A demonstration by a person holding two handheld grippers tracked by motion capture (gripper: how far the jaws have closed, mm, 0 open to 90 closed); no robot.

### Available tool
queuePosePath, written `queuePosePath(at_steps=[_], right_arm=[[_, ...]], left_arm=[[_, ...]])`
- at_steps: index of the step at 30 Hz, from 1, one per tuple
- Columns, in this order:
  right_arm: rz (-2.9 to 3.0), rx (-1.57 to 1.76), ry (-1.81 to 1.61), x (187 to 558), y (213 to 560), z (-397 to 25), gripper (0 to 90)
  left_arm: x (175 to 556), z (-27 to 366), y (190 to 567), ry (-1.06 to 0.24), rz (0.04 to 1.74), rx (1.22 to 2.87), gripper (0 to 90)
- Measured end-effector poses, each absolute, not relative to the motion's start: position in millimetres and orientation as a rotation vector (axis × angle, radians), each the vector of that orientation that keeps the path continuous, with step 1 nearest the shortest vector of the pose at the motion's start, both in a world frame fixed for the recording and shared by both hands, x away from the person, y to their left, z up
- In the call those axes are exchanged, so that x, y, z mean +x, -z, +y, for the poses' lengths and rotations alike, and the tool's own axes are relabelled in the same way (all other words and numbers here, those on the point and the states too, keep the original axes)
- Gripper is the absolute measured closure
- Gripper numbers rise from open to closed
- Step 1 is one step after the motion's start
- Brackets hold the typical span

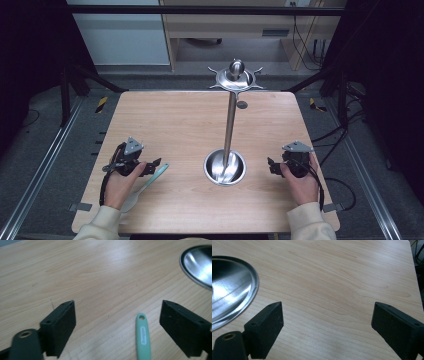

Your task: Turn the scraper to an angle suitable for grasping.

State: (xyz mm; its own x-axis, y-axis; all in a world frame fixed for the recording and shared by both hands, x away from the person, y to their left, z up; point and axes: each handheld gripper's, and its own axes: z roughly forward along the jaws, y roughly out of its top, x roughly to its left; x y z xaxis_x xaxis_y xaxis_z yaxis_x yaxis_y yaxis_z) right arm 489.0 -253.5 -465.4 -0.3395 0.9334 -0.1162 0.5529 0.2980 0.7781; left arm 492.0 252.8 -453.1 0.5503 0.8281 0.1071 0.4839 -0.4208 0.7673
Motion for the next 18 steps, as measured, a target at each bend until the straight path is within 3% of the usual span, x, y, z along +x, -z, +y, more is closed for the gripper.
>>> queuePosePath(at_steps=[10,13,14,16,17,18], right_arm=[[2.017,1.311,-0.871,493.5,467.0,-251.9,11.7],[2.012,1.305,-0.875,492.0,466.4,-251.8,11.9],[2.012,1.305,-0.875,492.0,466.4,-251.8,11.9],[2.009,1.309,-0.872,491.5,466.0,-251.3,12.1],[2.011,1.307,-0.876,491.5,466.1,-250.7,12.4],[2.011,1.313,-0.875,491.3,466.1,-250.1,12.5]], left_arm=[[492.2,252.8,454.0,-0.638,1.054,2.089,17.2],[491.6,249.9,454.9,-0.648,1.052,2.122,36.1],[491.2,250.5,454.9,-0.652,1.059,2.126,36.1],[491.1,253.2,455.1,-0.619,1.056,2.118,46.3],[490.4,255.5,455.1,-0.594,1.033,2.12,57.1],[490.2,256.2,455.3,-0.582,1.022,2.132,61.2]])
